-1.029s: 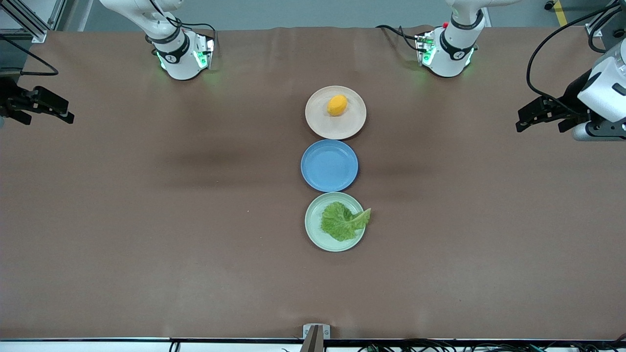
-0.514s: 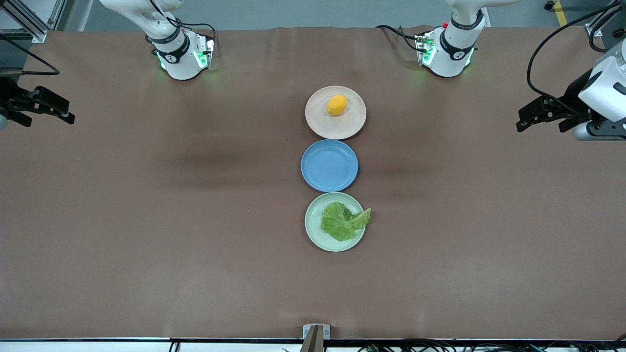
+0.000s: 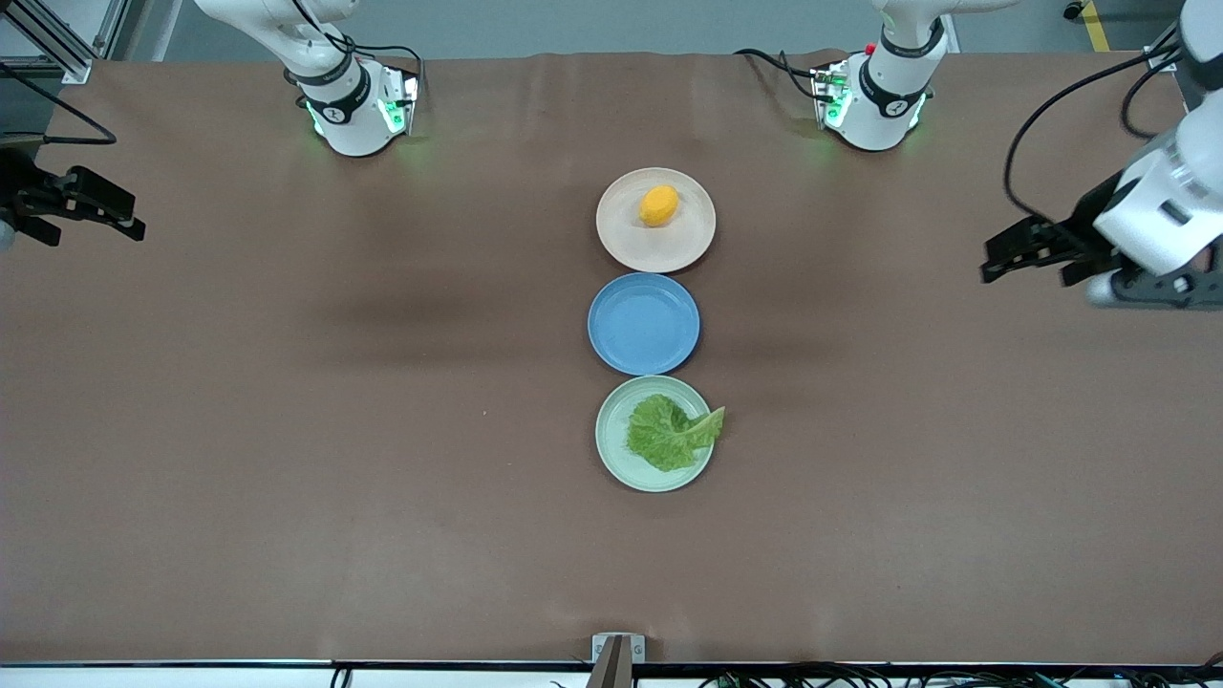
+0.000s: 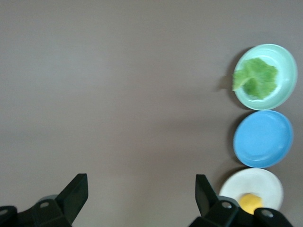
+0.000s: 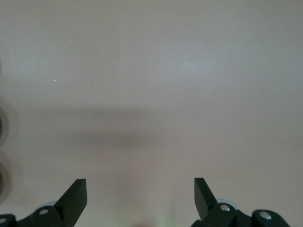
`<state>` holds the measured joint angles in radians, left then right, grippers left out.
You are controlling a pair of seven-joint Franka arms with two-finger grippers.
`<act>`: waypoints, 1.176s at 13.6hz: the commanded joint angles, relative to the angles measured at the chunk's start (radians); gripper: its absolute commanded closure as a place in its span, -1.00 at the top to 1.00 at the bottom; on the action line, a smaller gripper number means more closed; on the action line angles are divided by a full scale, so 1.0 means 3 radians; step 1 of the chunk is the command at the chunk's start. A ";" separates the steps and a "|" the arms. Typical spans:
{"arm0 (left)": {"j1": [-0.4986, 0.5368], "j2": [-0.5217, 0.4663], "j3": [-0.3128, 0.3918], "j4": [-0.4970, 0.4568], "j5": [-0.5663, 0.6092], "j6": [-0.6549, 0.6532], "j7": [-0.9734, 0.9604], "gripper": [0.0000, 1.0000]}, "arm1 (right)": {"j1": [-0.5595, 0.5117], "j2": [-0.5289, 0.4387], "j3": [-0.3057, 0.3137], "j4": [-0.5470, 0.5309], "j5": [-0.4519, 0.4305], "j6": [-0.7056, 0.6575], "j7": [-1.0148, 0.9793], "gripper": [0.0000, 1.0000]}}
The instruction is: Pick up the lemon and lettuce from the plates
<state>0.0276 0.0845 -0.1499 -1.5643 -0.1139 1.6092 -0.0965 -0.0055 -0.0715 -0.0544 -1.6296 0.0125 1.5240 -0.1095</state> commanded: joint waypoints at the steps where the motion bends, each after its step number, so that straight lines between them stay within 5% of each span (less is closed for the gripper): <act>1: -0.0178 0.0412 -0.0017 0.0264 -0.0178 -0.0021 -0.0311 1.00 | 0.0003 -0.0130 0.0002 -0.0147 0.0030 0.0079 0.0002 1.00; 5: -0.0536 0.0781 -0.0012 0.0311 -0.0163 0.0280 -0.0904 1.00 | 0.0003 -0.0130 -0.0003 -0.0152 0.0061 0.0043 0.0038 1.00; 16: -0.1395 0.1778 0.0029 0.0367 -0.0020 0.2074 -0.3076 1.00 | 0.0024 -0.0125 0.0002 -0.0177 0.0137 0.0033 0.0161 1.00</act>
<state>-0.3420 0.5474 -0.1530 -1.4998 -0.1488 2.1564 -0.8883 -0.0039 -0.0743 -0.0537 -1.6419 0.0263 1.5264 -0.0797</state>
